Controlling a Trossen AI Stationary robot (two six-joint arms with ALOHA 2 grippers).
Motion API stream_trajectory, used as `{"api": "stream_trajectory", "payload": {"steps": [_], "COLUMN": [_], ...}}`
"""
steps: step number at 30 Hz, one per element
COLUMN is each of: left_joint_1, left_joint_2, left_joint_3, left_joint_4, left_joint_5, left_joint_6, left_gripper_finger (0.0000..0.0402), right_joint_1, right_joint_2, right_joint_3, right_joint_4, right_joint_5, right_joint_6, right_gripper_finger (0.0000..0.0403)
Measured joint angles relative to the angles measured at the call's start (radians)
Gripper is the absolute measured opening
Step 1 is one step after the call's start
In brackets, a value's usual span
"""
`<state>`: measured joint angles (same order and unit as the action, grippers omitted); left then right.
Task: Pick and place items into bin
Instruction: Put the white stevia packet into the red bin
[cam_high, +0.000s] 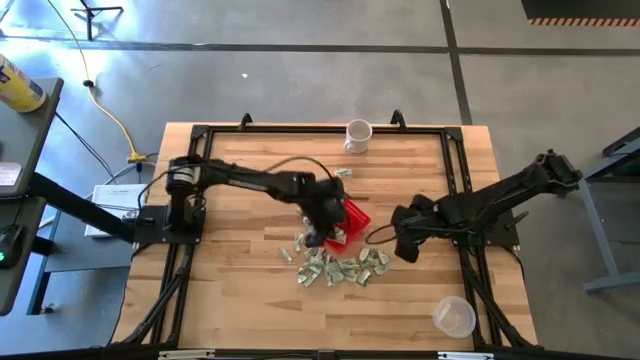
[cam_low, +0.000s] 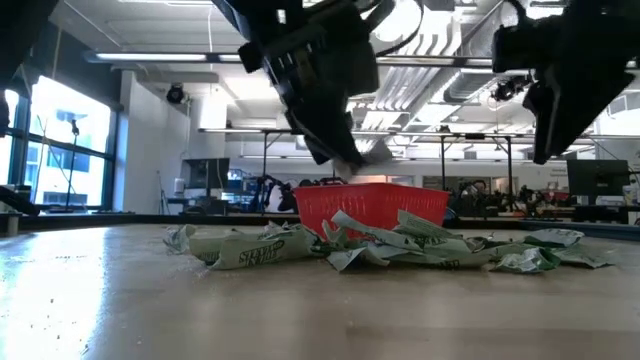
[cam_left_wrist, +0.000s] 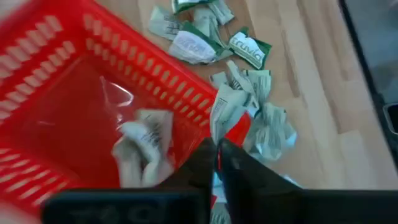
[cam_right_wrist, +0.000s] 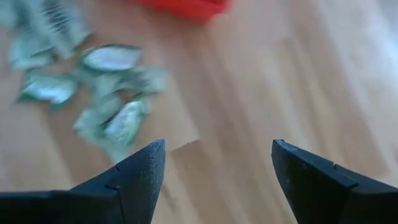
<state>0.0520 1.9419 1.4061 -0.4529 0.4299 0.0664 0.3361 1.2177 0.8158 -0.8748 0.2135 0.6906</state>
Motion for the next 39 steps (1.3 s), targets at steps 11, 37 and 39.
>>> {"api": "stream_trajectory", "payload": {"steps": [11, 37, 39], "left_joint_1": [-0.013, -0.013, -0.013], "left_joint_2": [-0.101, -0.344, -0.381], "left_joint_3": [0.137, -0.194, -0.260], "left_joint_4": [-0.349, -0.503, -0.462], "left_joint_5": [-0.391, -0.383, -0.367], "left_joint_6": [-0.011, -0.024, -0.060], "left_gripper_finger": [0.0275, 0.0196, 0.0193], "right_joint_1": [0.123, 0.111, 0.087], "right_joint_2": [0.079, 0.336, 0.330], "right_joint_3": [-0.035, -0.045, -0.047], "right_joint_4": [0.275, 0.376, 0.349], "right_joint_5": [-0.037, -0.037, -0.109], "right_joint_6": [-0.301, 0.535, 0.539], "right_gripper_finger": [0.0284, 0.0116, 0.0074]}}
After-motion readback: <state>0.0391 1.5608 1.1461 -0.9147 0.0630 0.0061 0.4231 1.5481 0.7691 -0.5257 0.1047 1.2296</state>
